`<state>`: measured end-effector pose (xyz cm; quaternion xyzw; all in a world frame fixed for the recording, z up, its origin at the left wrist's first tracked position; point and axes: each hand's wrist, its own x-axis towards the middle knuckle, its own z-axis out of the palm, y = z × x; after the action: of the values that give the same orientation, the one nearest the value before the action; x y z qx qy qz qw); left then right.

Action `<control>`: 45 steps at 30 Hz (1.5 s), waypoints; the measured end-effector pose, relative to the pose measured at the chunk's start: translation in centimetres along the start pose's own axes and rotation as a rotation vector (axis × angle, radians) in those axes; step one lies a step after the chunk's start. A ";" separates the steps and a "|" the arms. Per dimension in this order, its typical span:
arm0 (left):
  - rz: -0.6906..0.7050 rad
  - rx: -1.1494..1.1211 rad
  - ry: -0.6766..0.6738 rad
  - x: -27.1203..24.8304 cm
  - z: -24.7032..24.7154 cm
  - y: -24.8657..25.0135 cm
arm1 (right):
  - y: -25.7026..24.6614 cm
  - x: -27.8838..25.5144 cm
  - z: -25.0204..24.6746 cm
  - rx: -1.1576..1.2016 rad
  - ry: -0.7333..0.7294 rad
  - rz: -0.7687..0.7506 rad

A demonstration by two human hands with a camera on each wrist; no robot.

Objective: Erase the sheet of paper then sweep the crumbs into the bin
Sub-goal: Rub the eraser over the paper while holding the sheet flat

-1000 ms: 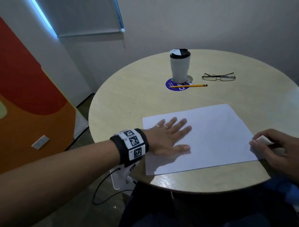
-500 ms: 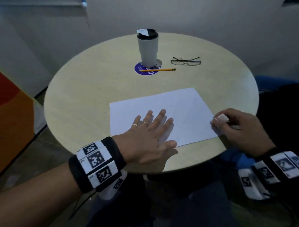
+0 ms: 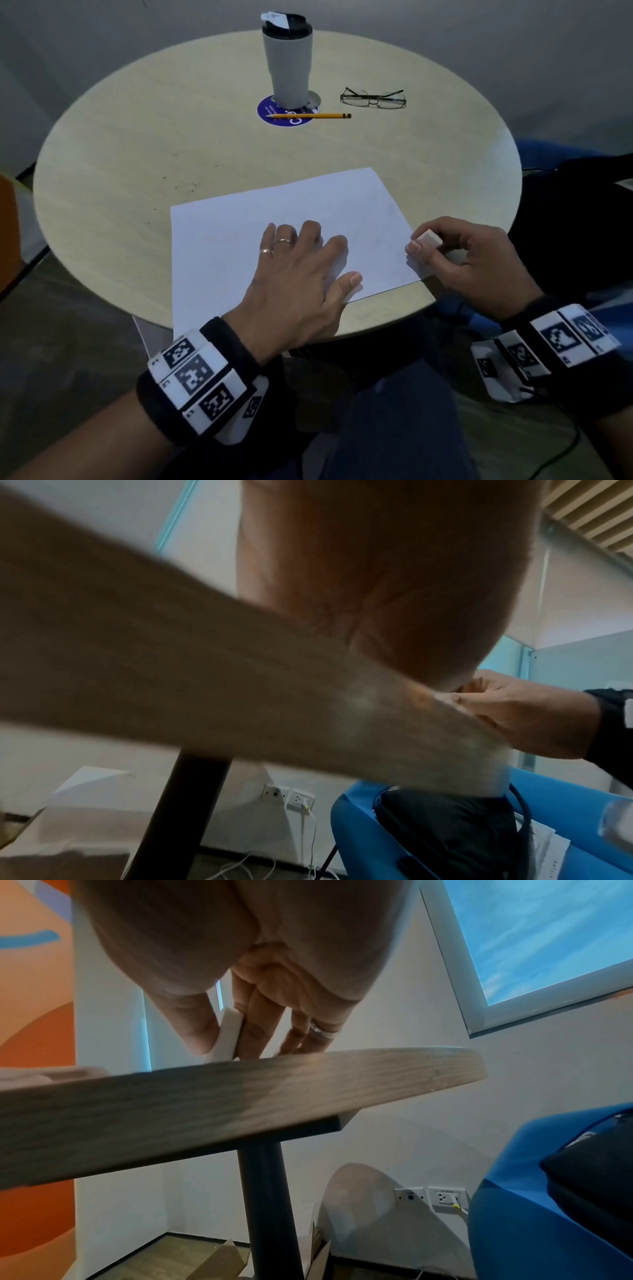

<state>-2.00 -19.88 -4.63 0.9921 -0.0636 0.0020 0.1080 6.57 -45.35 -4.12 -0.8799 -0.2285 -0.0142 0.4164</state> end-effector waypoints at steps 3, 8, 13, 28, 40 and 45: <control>-0.006 -0.084 0.075 0.3 0.8 -0.5 | -0.2 -0.1 0.1 0.007 0.004 0.011; 0.019 -0.061 0.073 0.4 0.9 -0.8 | -0.7 -0.4 0.8 0.000 0.090 0.050; -0.028 -0.017 0.051 -0.2 0.7 -1.5 | -1.9 -1.3 1.4 -0.020 0.116 0.147; -0.045 0.003 -0.040 0.2 0.8 -2.4 | -5.4 -2.8 5.1 -0.269 -0.023 -0.132; -0.034 0.004 -0.046 0.4 1.0 -2.7 | -4.2 -3.0 4.6 -0.188 0.007 -0.080; -0.035 0.001 -0.053 0.3 1.0 -2.6 | -3.1 -2.5 2.7 -0.247 0.090 -0.038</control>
<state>-1.39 -17.55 -6.12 0.9929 -0.0488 -0.0260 0.1056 2.65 -42.62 -4.19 -0.9185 -0.2227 -0.0894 0.3141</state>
